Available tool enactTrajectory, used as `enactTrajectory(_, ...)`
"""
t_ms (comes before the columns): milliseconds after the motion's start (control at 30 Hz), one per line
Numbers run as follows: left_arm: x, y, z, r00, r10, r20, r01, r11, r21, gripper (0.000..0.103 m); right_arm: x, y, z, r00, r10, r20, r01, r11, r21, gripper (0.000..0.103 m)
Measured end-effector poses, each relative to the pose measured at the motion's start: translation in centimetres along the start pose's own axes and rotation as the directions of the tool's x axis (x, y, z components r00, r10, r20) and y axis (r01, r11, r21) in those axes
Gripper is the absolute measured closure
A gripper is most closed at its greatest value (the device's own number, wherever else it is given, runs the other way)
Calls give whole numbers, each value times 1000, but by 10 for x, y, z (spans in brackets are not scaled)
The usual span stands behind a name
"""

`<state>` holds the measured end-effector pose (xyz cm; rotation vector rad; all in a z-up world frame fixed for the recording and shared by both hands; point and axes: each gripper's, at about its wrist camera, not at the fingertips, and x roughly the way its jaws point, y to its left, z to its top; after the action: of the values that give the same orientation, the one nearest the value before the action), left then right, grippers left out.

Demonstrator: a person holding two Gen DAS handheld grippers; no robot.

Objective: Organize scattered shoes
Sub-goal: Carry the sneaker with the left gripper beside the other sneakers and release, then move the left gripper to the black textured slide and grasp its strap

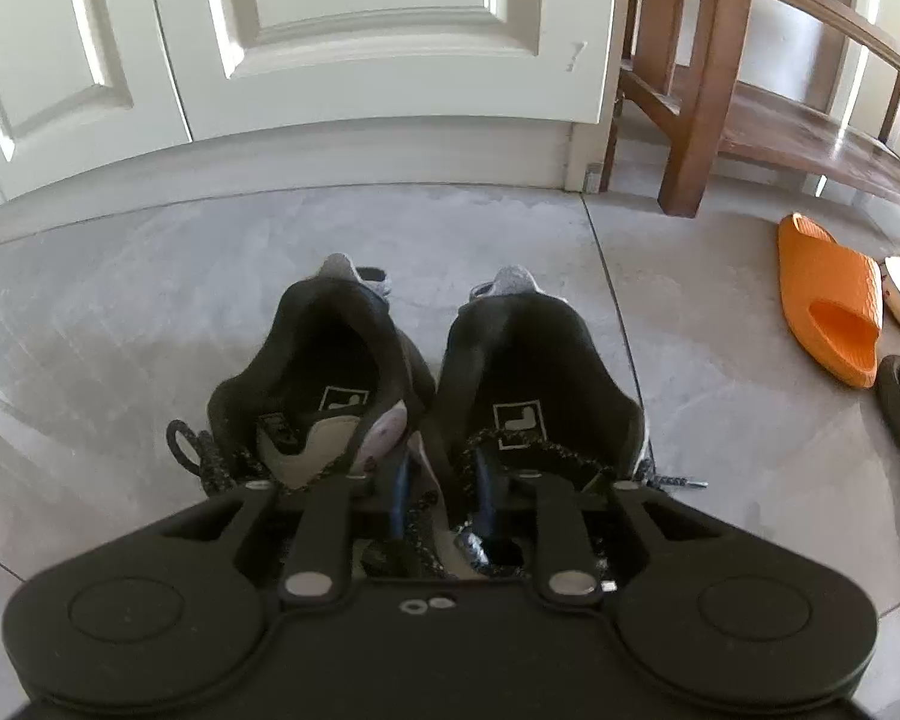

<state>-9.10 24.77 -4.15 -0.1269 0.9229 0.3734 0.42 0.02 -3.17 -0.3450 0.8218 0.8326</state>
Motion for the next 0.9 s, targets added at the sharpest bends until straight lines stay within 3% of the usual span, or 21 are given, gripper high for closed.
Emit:
enactTrajectory(100, -19, -5, 1, 999, 3, 40, -4, 1000, 7, 77, 1, 0, 2, 1000, -10, 2, 10, 1000, -5, 56)
enactTrajectory(233, -53, -18, 2, 991, 3, 135, 6, 998, -65, 73, -3, -10, 0, 999, -48, 18, 48, 999, 9, 56)
enactTrajectory(367, -60, -48, 6, 977, -155, 144, 162, 986, -35, 67, -11, -34, -4, 995, -99, 28, 97, 993, 60, 54)
enactTrajectory(433, -54, -73, 9, 945, -303, 120, 310, 950, -43, 66, -19, -53, -7, 990, -135, 40, 131, 986, 105, 52)
enactTrajectory(567, -38, -116, 13, 896, -443, 30, 444, 895, -44, 65, -51, -99, -10, 965, -248, 82, 227, 952, 204, 49)
enactTrajectory(600, -35, -137, 15, 873, -488, 8, 488, 873, -1, 65, -57, -107, -11, 960, -267, 89, 243, 945, 219, 47)
enactTrajectory(700, -31, -180, 16, 831, -555, -23, 554, 825, 110, 65, -88, -140, -25, 926, -360, 115, 313, 901, 300, 44)
enactTrajectory(767, -29, -214, 14, 793, -607, -52, 604, 773, 197, 65, -105, -162, -42, 906, -410, 107, 352, 868, 350, 43)
enactTrajectory(833, -26, -242, 10, 758, -647, -82, 642, 720, 264, 69, -114, -177, -57, 898, -430, 92, 368, 849, 379, 43)
enactTrajectory(900, -24, -266, 3, 736, -669, -109, 665, 681, 306, 75, -121, -186, -72, 895, -440, 76, 377, 837, 396, 43)
